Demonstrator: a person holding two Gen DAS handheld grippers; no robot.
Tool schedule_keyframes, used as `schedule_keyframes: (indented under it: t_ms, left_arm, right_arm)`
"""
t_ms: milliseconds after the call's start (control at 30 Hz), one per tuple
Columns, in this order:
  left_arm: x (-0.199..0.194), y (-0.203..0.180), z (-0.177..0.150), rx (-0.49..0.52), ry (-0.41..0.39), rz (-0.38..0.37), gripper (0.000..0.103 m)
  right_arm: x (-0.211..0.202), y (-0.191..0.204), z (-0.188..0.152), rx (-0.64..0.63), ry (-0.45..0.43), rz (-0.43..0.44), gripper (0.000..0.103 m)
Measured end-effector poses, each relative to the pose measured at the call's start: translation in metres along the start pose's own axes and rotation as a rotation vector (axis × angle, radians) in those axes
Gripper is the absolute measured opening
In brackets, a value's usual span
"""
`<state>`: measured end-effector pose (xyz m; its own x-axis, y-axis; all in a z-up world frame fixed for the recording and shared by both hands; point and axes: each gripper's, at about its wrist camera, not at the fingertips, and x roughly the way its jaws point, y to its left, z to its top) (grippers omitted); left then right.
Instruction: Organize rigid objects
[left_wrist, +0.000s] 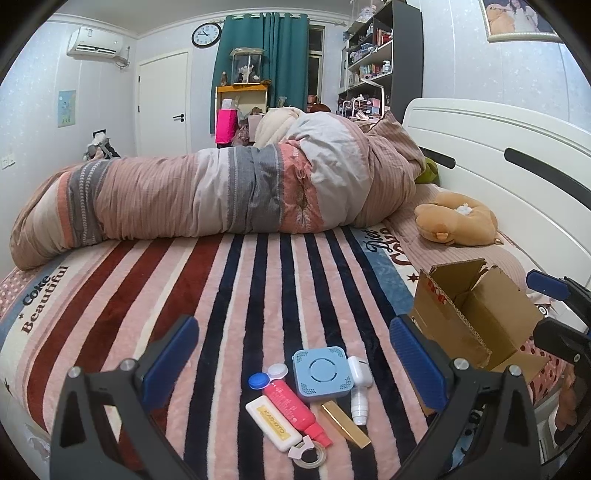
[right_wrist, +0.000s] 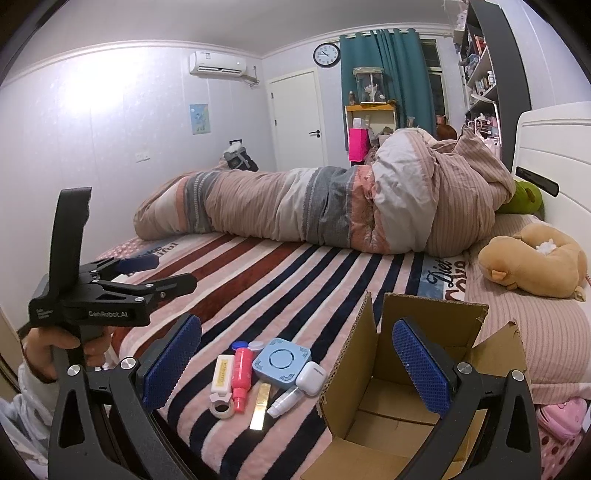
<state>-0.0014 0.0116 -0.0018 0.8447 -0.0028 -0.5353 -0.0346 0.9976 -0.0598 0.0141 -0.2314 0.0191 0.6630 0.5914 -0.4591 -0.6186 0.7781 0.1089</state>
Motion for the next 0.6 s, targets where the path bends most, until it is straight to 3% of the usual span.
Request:
schedule_keyframes:
  t_ms: [600]
  left_arm:
    - [-0.0021, 0.0003, 0.0013, 0.004, -0.001, 0.002, 0.103]
  right_arm:
    - [-0.0006, 0.0010, -0.0015, 0.003, 0.000, 0.003, 0.103]
